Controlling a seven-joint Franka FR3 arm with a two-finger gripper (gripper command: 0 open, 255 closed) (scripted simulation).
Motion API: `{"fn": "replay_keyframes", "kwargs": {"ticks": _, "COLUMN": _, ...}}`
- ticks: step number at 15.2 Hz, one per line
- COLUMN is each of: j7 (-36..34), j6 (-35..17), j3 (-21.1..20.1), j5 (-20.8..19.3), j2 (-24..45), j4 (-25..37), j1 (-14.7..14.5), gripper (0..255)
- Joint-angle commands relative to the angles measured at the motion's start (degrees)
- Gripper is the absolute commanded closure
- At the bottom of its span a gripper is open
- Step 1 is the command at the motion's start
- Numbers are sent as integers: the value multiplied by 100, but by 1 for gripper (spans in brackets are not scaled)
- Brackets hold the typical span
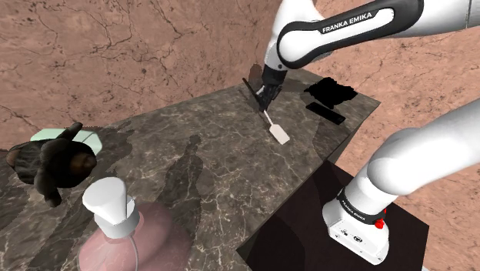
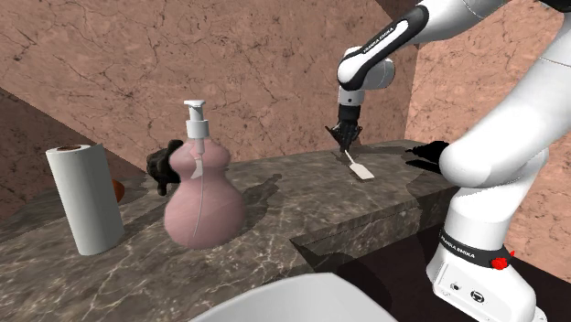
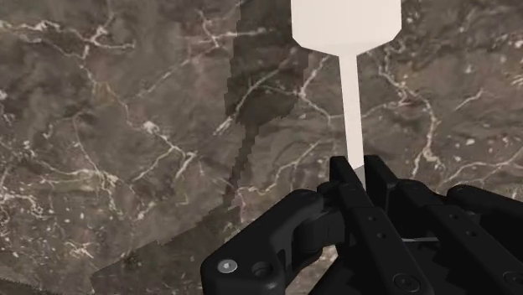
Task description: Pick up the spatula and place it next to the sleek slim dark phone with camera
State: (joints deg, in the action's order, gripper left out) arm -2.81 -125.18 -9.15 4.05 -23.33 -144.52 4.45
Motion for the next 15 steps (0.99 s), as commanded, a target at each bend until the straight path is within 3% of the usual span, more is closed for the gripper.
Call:
{"fn": "replay_keyframes", "kwargs": {"ticks": 1, "j7": 294, "j6": -22, "j3": 213, "j5": -77, "j2": 20, "j4": -9, "j1": 131, "gripper": 255}}
{"fn": "replay_keyframes", "kwargs": {"ticks": 13, "j7": 2016, "j6": -47, "j3": 1444, "j5": -441, "j2": 722, "j4": 645, "j1": 885, "gripper": 255}}
{"fn": "replay_keyframes", "kwargs": {"ticks": 15, "j7": 2047, "j6": -129, "j3": 1465, "j5": -440, "j2": 775, "j4": 615, "j1": 895, "gripper": 255}}
